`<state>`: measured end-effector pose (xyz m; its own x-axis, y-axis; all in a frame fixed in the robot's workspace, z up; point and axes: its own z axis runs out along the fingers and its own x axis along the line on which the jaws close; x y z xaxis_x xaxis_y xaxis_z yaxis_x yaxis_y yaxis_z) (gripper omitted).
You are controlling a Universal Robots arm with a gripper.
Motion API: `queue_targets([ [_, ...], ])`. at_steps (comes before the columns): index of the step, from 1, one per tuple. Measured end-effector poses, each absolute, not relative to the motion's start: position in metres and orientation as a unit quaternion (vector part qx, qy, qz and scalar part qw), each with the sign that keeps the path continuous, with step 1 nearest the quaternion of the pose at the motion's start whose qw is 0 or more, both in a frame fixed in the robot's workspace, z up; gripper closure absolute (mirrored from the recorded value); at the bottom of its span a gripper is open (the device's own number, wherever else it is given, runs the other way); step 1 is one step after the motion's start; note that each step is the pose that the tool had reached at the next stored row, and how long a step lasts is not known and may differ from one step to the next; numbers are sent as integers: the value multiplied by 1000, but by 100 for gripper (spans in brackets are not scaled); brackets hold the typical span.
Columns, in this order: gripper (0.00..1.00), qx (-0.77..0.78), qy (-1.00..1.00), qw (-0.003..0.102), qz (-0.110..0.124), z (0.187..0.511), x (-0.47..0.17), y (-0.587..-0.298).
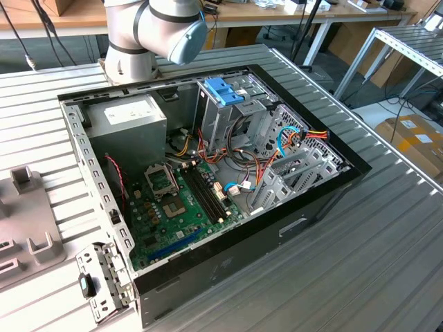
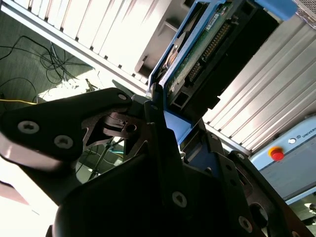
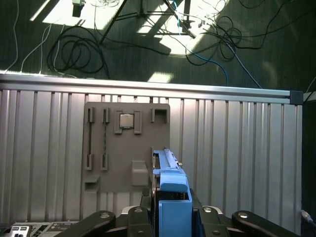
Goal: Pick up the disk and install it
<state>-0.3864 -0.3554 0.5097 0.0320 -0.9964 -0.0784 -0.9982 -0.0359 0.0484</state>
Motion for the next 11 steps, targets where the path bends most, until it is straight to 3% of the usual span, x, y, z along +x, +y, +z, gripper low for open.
queue_targets([
  [11, 63, -718, 694, 10, 45, 510, -380, -355],
])
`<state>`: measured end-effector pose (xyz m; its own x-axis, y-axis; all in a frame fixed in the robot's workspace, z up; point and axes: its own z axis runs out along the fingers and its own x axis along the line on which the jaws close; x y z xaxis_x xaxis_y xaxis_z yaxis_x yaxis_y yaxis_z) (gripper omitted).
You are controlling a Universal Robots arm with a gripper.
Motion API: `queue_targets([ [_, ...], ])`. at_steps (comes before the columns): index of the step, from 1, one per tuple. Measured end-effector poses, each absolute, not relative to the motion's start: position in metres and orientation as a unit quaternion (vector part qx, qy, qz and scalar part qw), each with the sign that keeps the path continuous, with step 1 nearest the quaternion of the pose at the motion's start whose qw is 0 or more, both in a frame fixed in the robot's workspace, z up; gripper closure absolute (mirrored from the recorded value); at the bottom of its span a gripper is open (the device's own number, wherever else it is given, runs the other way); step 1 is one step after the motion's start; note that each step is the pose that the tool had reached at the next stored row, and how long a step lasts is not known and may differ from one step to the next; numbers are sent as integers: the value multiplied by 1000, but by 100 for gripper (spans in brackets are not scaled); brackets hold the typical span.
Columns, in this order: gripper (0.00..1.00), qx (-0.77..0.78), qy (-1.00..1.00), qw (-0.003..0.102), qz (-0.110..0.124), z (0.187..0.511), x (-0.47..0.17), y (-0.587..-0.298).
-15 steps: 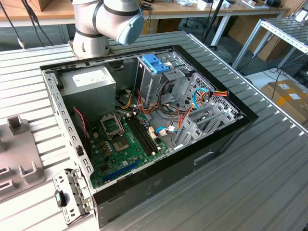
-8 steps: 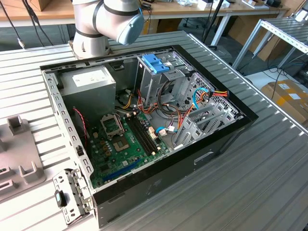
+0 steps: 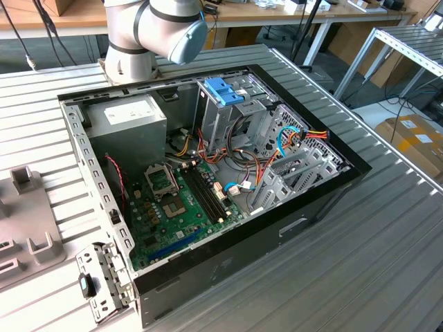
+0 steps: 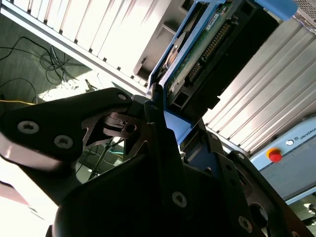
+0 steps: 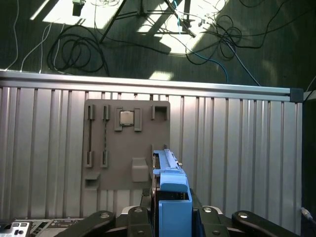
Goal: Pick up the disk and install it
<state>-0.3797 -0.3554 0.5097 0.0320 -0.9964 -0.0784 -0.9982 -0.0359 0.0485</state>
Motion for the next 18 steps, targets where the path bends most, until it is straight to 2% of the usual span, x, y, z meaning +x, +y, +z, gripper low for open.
queue_targets([
  [18, 63, -718, 694, 10, 45, 510, -369, -355],
])
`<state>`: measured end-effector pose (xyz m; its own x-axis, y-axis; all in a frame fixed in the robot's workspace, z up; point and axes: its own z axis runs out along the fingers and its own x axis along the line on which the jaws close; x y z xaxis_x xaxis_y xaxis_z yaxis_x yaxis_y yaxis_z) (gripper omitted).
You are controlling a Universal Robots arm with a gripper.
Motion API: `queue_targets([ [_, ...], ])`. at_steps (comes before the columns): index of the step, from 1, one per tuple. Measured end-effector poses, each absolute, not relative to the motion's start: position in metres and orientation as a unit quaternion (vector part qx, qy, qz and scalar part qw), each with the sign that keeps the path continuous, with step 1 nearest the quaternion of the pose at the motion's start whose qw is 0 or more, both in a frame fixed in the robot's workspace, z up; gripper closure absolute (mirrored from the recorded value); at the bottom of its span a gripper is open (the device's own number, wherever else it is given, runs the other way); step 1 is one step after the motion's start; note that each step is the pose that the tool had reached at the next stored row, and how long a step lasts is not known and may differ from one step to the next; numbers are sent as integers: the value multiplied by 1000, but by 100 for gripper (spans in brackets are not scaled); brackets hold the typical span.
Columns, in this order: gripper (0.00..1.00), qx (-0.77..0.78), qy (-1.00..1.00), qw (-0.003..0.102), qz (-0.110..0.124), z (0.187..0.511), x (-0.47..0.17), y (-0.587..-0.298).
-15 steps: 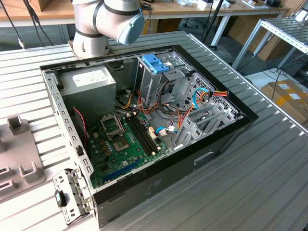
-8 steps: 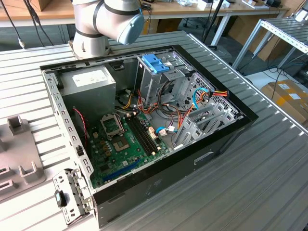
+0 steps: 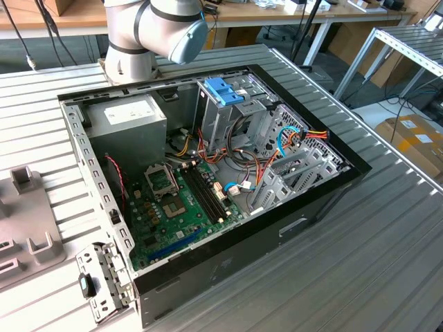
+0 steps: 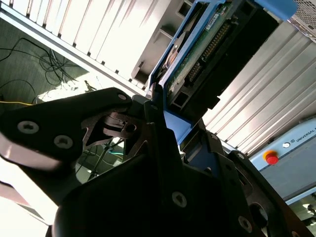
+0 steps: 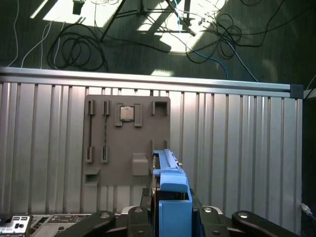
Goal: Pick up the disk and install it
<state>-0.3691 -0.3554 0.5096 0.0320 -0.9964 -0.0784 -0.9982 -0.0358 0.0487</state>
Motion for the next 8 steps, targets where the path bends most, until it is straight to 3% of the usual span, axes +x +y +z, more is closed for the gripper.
queue_targets([
  [8, 63, -718, 694, 10, 45, 510, -365, -355],
])
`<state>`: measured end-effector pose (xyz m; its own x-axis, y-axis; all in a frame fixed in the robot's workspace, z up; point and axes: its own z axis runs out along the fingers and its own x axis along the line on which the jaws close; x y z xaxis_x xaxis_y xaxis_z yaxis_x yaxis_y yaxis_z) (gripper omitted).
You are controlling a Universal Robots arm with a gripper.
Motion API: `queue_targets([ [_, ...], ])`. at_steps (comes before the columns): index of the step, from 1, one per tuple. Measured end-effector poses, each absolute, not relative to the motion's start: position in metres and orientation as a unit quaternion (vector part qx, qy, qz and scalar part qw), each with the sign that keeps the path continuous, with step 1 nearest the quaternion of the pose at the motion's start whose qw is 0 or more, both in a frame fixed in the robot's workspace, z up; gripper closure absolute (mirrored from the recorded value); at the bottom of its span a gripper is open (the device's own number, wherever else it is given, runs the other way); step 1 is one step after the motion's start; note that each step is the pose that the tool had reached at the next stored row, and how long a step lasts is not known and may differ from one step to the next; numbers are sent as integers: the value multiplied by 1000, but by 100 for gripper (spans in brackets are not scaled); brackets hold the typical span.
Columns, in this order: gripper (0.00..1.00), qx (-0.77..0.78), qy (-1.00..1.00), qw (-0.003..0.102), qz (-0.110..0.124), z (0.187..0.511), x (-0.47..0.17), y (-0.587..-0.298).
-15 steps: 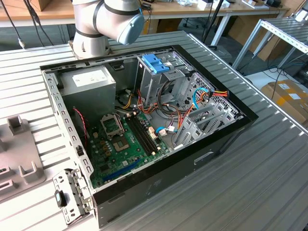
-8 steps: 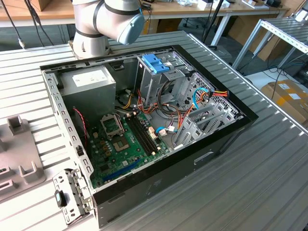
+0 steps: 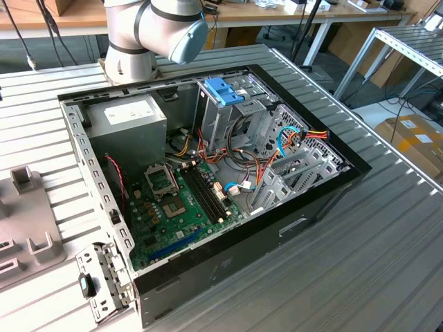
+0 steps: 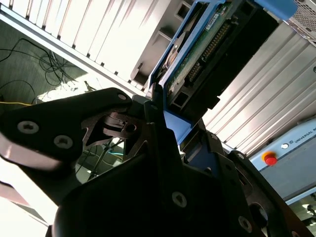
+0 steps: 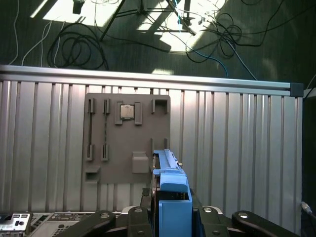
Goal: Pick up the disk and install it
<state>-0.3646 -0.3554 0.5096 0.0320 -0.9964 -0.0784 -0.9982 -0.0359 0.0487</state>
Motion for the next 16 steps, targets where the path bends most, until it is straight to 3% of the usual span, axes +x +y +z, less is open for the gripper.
queue_targets([
  [16, 63, -718, 694, 10, 45, 510, -355, -355],
])
